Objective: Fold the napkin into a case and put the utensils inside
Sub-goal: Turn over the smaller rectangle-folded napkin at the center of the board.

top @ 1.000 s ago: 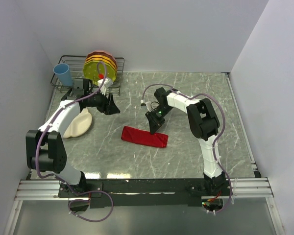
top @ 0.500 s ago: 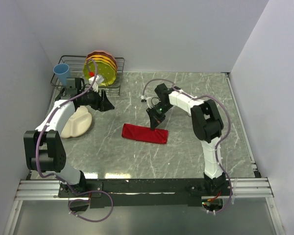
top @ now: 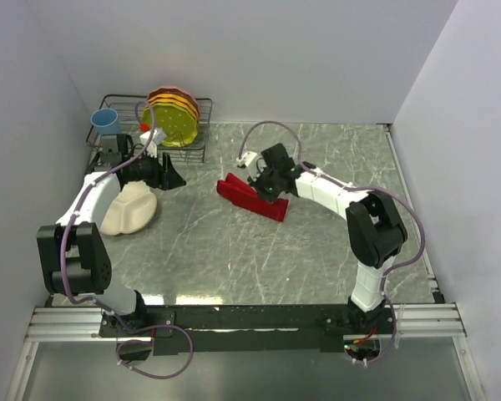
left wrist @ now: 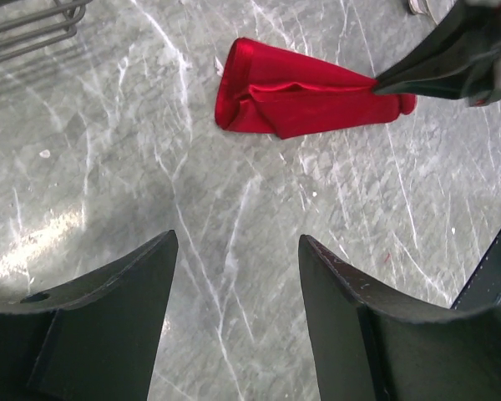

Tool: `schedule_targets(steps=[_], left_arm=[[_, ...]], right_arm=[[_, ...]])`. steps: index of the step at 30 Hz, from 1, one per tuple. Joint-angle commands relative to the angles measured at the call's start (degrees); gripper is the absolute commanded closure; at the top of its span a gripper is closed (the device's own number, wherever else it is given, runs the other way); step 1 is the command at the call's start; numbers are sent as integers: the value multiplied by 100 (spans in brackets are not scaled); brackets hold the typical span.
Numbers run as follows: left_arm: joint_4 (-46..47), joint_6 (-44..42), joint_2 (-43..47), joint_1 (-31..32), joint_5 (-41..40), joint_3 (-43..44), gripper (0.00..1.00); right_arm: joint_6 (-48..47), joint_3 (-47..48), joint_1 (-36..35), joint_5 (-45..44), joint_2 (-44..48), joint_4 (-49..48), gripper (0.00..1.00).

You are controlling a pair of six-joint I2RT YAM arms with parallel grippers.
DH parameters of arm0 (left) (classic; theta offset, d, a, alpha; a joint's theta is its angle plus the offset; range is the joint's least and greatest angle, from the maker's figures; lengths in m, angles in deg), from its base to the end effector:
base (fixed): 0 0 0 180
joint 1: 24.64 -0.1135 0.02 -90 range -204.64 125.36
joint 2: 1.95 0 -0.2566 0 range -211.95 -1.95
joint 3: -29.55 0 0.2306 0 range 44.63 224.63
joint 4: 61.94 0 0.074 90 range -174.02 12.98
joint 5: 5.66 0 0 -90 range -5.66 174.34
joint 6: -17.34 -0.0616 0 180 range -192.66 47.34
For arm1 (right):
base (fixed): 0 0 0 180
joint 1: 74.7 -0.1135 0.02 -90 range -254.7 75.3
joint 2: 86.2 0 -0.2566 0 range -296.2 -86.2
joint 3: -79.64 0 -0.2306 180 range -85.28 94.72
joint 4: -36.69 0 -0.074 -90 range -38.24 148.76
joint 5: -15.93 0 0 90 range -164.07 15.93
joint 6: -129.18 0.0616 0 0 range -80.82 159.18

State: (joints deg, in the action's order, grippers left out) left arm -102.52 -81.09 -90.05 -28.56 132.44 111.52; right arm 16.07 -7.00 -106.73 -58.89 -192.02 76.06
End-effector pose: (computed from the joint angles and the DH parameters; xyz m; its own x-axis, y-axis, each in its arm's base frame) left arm 0.3221 -0.0239 0.2615 -0.6504 0.0536 -0.7577 0.5650 0.7009 -0.4354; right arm 0.3285 0.2245 0.2057 -0.3583 -0.6710 -0.6492 -0.8586 0.5099 -0.0532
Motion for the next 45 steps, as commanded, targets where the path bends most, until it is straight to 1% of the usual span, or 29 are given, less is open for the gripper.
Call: schedule_targets(steps=[1,2,4,5,8,10,12,16,20,27,29,30,33,35,37,38,40,41,42,43,44,45], left_arm=[[-184,-256,389,-126,86,-88,34],[-201,-265,450,-144,77,-124,34],[-271,-309,530,-179,60,-211,34],[-280,-335,608,-205,60,-247,34],[-333,-388,793,-266,42,-413,34],[-368,-440,881,-284,33,-536,34],[-395,-484,996,-328,16,-616,34],[-456,-563,1154,-390,51,-809,34],[-474,-652,1347,-425,-37,-1002,34],[-605,-783,1787,-478,-134,-1441,33],[-614,-818,1918,-504,-143,-1521,33],[-623,-819,1954,-513,-151,-1565,33],[-649,-836,2015,-522,-151,-1548,33],[-816,-915,1954,-530,-151,-1478,33],[-930,-968,1858,-531,-108,-1364,34],[-1061,-1038,1805,-531,-38,-1320,35],[-1273,-1056,1552,-522,207,-1057,38],[-1456,-978,1437,-522,322,-951,42],[-1493,-864,1322,-513,410,-750,44],[-1519,-741,1078,-487,655,-652,49],[-1476,-461,962,-460,762,-521,51],[-1406,-302,839,-408,876,-476,53]], right_arm=[[-281,-479,-365,-1165,325,-1444,100],[-316,-672,-444,-1393,351,-1567,100],[-360,-840,-637,-1518,439,-1892,100],[-361,-989,-699,-1788,474,-1972,100],[-352,-1288,-918,-2123,650,-2375,100],[-387,-1516,-1094,-2308,790,-2412,100],[-430,-1684,-1226,-2510,913,-2788,100],[-519,-2105,-1560,-2818,1037,-3141,100],[-703,-2527,-2033,-3152,1116,-3632,100],[-616,-2967,-2658,-3583,1142,-3730,100],[-581,-3055,-2808,-3689,1204,-3757,95],[-545,-3090,-2939,-3706,1213,-3722,81],[-422,-3100,-3220,-3654,1327,-3423,52],[-204,-3047,-3292,-3470,1502,-3056,50],[42,-2802,-3292,-3277,1634,-2660,45],[296,-2688,-3292,-3154,1739,-2258,42],[465,-2336,-3222,-2847,1836,-1843,40],[683,-2230,-3056,-2706,1967,-1458,40],[825,-2055,-2933,-2348,2038,-1271,40],[939,-1975,-2801,-2109,2100,-1095,41],[1166,-1905,-2443,-1889,2188,-763,42],[1264,-1809,-2274,-1626,2206,-620,44]])
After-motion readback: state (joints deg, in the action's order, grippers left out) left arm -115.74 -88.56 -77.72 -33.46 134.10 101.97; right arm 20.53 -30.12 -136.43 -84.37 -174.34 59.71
